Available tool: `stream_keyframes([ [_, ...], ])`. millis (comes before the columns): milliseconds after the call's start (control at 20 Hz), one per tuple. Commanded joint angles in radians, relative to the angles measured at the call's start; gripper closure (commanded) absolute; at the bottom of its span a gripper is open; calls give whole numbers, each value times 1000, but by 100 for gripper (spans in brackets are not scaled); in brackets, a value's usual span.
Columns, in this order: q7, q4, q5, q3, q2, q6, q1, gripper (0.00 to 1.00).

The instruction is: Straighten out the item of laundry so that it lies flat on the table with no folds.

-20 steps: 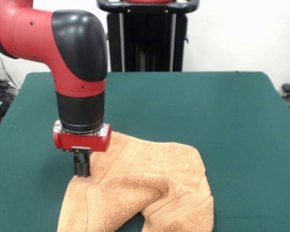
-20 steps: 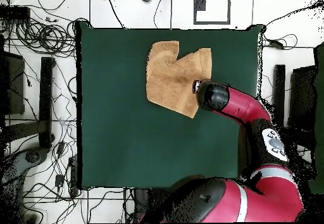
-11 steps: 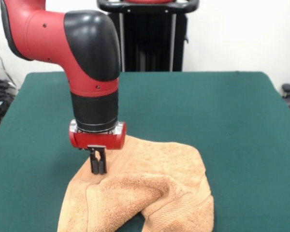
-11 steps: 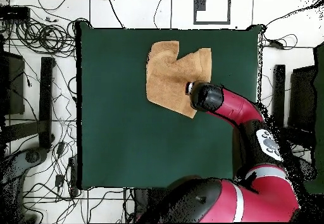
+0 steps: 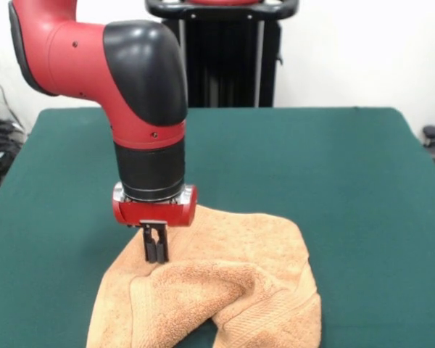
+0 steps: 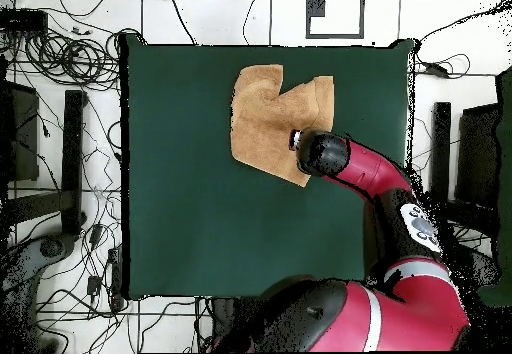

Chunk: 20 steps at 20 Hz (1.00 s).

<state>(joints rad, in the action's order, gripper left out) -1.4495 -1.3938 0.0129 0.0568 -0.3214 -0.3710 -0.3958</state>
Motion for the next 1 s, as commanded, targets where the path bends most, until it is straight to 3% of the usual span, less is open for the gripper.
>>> stream_keyframes([
  [50, -151, -39, 24, 133, 158, 40, 10, 100],
  [650, -136, 5, 9, 92, 202, -8, 30, 100],
  [1000, -145, -65, -25, 103, 197, 103, 3, 100],
])
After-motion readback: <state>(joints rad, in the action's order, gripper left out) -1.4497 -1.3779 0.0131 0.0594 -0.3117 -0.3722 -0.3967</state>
